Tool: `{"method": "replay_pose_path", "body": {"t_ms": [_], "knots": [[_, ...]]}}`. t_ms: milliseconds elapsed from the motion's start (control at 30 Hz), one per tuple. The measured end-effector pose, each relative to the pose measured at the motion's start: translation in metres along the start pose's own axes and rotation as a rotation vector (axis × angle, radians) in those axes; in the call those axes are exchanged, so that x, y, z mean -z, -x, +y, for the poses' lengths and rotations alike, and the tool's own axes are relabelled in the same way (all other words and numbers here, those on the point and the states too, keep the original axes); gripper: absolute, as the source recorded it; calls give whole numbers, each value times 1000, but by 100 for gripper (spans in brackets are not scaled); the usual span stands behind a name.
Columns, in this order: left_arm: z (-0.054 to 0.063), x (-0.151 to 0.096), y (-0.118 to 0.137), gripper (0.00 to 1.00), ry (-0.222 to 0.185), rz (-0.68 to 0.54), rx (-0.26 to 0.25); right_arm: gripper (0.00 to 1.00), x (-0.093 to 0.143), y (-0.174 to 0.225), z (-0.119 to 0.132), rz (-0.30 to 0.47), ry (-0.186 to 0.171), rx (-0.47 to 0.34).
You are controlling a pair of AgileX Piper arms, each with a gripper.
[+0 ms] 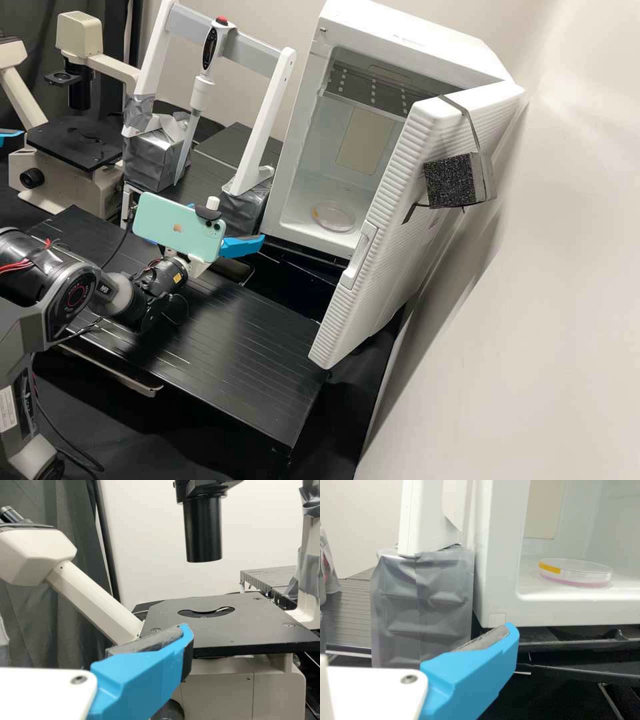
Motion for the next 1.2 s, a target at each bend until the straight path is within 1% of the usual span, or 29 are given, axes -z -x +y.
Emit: {"method": "replay_pose_path", "body": {"t_ms": [267,367,400,500,633,733,767,933,1033,1200], "knots": [[0,0,0,100,0,0,0,100,0,0,0,1,0,-1],[0,0,0,100,0,0,0,100,-5,8,2,14,15,-5],[0,0,0,100,0,0,0,100,-8,12,3,15,15,-3],[0,0,0,100,0,0,0,100,-18,26,11,17,-9,-15],[0,0,0,100,0,0,0,100,-35,44,28,19,-43,-60],[0,0,0,100,0,0,0,100,-49,53,42,16,-56,-93],[0,0,0,100,0,0,0,100,-53,55,46,9,-57,-104],[0,0,0,100,0,0,0,100,-79,60,71,-45,-85,-188],[0,0,0,100,0,0,0,100,-89,55,85,-62,-84,-233],[0,0,0,100,0,0,0,100,-91,39,107,-35,-81,-280]]}}
